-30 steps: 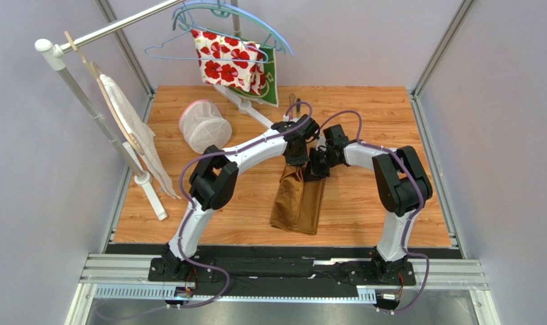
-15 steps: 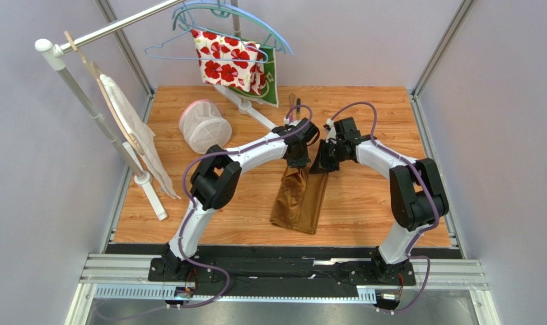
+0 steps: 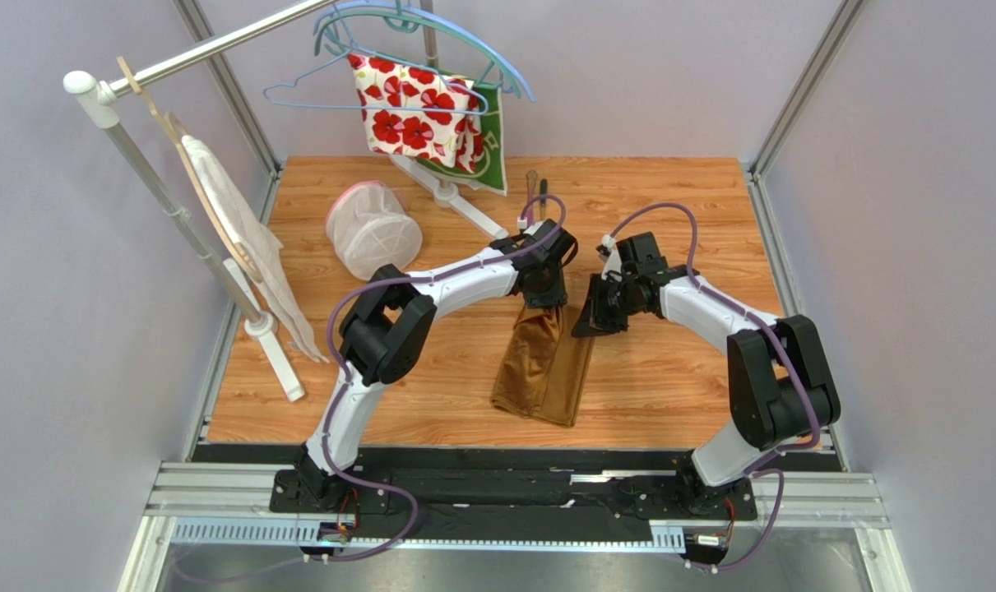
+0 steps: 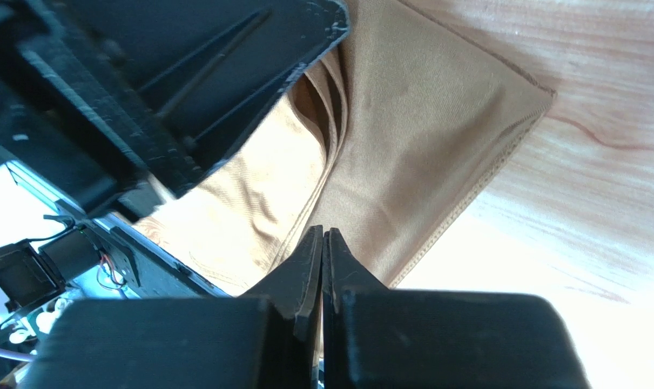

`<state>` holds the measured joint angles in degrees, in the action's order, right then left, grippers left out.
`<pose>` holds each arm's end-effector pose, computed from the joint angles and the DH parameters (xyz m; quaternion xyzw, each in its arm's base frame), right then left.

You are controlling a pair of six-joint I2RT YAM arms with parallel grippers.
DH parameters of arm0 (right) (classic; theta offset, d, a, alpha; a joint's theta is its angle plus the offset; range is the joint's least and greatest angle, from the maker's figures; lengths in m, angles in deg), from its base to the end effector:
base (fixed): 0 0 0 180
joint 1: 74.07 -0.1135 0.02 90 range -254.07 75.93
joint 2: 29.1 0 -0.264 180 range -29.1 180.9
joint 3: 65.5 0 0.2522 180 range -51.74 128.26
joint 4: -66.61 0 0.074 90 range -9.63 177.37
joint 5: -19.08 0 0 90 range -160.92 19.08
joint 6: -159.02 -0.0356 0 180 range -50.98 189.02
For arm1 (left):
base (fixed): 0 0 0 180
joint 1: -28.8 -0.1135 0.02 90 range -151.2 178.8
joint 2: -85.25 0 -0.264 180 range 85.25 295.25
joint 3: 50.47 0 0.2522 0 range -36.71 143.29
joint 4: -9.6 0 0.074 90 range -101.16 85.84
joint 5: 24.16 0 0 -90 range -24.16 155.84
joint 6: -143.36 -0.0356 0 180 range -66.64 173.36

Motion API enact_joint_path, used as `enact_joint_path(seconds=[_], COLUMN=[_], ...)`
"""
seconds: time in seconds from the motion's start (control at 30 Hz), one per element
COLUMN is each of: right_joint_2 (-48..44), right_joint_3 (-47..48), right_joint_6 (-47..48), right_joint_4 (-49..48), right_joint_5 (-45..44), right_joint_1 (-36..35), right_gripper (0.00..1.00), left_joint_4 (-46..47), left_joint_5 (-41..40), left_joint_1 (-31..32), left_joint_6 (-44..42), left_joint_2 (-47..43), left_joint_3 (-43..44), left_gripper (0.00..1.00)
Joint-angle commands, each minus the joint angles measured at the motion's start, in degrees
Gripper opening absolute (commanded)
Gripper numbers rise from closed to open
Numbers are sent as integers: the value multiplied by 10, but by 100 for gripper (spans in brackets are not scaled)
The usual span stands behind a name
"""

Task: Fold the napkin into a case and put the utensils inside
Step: Fold the lower triangle-folded napkin at the center of the board, then smooth out the 2/3-rectangle-folded napkin at the center of the board.

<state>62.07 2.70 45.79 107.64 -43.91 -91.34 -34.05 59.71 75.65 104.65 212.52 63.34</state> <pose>0.2854 0.1057 0.1840 -0.0032 0.9489 0.2892 0.1265 0.3342 -0.3509 0.1730 -0.0522 0.9564 -0.1800 0.2239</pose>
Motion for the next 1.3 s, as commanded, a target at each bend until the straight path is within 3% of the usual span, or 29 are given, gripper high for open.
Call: enact_joint_path(seconds=[0.0,0.13,0.3,0.37,0.5,0.6,0.87,1.27], right_joint_2=[-36,-33,-23,-21,19,56,123,203], right_joint_3=[-7,-1,14,24,55,77,99,139], right_joint_6=[20,23,23,18,-1,-11,-43,-10], right_joint_4=[0,6,14,12,-19,-37,-85,-90], right_joint_5=[-11,-21,-29,-27,33,65,117,95], right_joint_1=[2,4,6,5,-3,-5,-15,13], right_gripper=[0,0,0,0,0,1,0,0], left_joint_4=[19,12,-2,27,111,149,220,292], left_joint_5=[15,11,68,88,192,234,247,248], left_joint_1=[1,-3,-16,-16,-11,-7,1,38], left_joint_6=[-29,-58,-95,-106,-149,-155,-140,-107], left_joint_2=[-86,-144,-235,-271,-329,-326,-302,-261], left_joint_3=[-5,-14,-66,-142,-280,-340,-414,-477], left_gripper=[43,46,53,45,12,4,0,0])
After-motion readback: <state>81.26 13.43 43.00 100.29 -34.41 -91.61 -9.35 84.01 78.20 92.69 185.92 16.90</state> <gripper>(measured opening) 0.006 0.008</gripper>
